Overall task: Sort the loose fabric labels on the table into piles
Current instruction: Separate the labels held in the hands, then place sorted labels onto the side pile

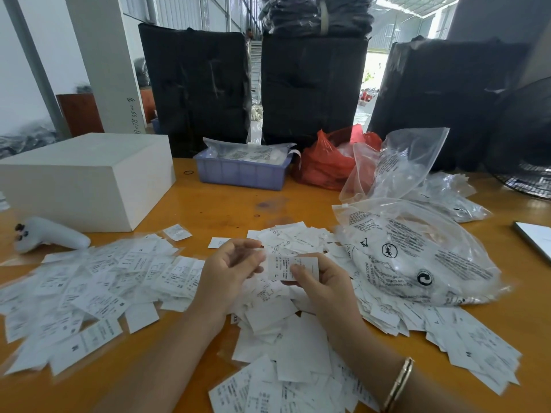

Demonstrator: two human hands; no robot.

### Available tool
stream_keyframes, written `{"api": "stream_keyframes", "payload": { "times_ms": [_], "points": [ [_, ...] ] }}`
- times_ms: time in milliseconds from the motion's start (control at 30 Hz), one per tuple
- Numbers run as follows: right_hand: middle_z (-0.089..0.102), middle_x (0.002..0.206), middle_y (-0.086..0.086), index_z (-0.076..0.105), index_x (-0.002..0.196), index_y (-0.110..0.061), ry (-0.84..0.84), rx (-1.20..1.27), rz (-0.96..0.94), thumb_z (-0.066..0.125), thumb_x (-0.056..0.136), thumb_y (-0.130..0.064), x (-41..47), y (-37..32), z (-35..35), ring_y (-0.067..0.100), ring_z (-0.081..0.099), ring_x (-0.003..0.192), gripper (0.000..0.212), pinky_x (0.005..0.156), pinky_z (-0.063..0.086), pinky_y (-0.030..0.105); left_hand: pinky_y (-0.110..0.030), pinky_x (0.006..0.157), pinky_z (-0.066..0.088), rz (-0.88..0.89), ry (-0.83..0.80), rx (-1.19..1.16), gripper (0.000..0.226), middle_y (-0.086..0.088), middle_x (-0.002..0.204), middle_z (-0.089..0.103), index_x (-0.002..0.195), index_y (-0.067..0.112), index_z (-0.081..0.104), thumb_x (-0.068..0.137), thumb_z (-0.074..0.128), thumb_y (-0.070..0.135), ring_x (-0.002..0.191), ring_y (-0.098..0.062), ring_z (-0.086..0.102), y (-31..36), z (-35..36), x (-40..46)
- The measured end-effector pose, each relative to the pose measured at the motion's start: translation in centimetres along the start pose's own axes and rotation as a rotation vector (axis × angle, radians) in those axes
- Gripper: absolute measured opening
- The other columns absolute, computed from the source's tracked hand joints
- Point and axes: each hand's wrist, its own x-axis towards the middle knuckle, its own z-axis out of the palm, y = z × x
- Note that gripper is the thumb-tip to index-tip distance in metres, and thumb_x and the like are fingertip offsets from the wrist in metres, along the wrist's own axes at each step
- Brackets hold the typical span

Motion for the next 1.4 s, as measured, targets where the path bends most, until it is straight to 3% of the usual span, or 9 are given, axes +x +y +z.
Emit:
{"api": "stream_keyframes", "payload": {
  "times_ms": [133,367,767,967,1133,1267,1400],
  "points": [
    [0.074,0.086,0.000,0.068,0.088,-0.017,0.014,0.076,0.001,0.061,0.090,-0.014,0.0,0.0,0.0,0.016,0.072,0.081,0.008,0.067,0.058,0.031,-0.011,0.060,0.050,-0.005,-0.007,-0.032,0.010,0.006,0.080,0.073,0.092,0.023,0.067,0.083,0.069,0.020,0.069,-0.007,0.068,0.0,0.0,0.0],
    [0.072,0.087,-0.002,0.062,0.092,-0.017,0.134,0.176,-0.111,0.060,0.091,-0.012,0.0,-0.2,0.0,0.020,0.072,0.078,0.006,0.065,0.056,0.025,-0.010,0.060,0.050,-0.014,-0.018,-0.098,0.010,0.003,0.079,0.074,0.089,0.018,0.069,0.083,0.065,0.024,0.070,-0.009,0.070,0.3,0.1,-0.1],
    [0.070,0.083,-0.011,0.059,0.087,-0.033,0.103,-0.091,-0.257,0.060,0.091,-0.018,-1.0,-0.4,0.7,0.002,0.069,0.080,0.016,0.057,0.054,0.020,-0.010,0.059,0.050,-0.003,-0.005,-0.064,0.007,0.007,0.076,0.073,0.089,0.018,0.069,0.085,0.065,0.022,0.069,-0.007,0.069,0.4,0.2,-0.3],
    [0.065,0.088,-0.027,0.055,0.081,-0.041,0.096,-0.253,-0.314,0.062,0.090,-0.017,-1.0,-0.6,0.8,-0.002,0.065,0.080,0.026,0.056,0.053,0.019,-0.010,0.058,0.050,-0.001,-0.015,-0.052,0.004,0.010,0.075,0.072,0.087,0.020,0.068,0.085,0.065,0.022,0.068,-0.005,0.068,0.4,0.3,-0.4],
    [0.066,0.085,-0.022,0.054,0.081,-0.038,0.105,-0.277,-0.282,0.061,0.089,-0.018,-0.8,-0.4,0.7,0.003,0.066,0.075,0.022,0.053,0.052,0.022,-0.013,0.062,0.052,-0.035,-0.053,-0.093,0.007,0.007,0.082,0.073,0.091,0.021,0.067,0.085,0.065,0.022,0.075,-0.007,0.069,0.2,0.2,-0.3],
    [0.071,0.084,-0.006,0.057,0.086,-0.029,0.140,-0.085,-0.172,0.060,0.091,-0.015,-0.5,-0.5,0.4,0.003,0.070,0.075,0.015,0.056,0.050,0.015,-0.015,0.065,0.054,-0.047,-0.096,-0.181,0.017,0.000,0.088,0.075,0.099,0.018,0.066,0.083,0.065,0.022,0.080,-0.013,0.071,0.5,0.0,-0.2],
    [0.071,0.083,-0.010,0.057,0.088,-0.025,0.132,-0.045,-0.161,0.060,0.091,-0.013,-0.2,-0.4,0.2,0.007,0.071,0.075,0.013,0.061,0.053,0.017,-0.017,0.069,0.054,-0.056,-0.155,-0.175,0.025,0.003,0.093,0.074,0.102,0.023,0.066,0.078,0.071,0.021,0.085,-0.015,0.071,0.4,-0.2,-0.3]
  ]
}}
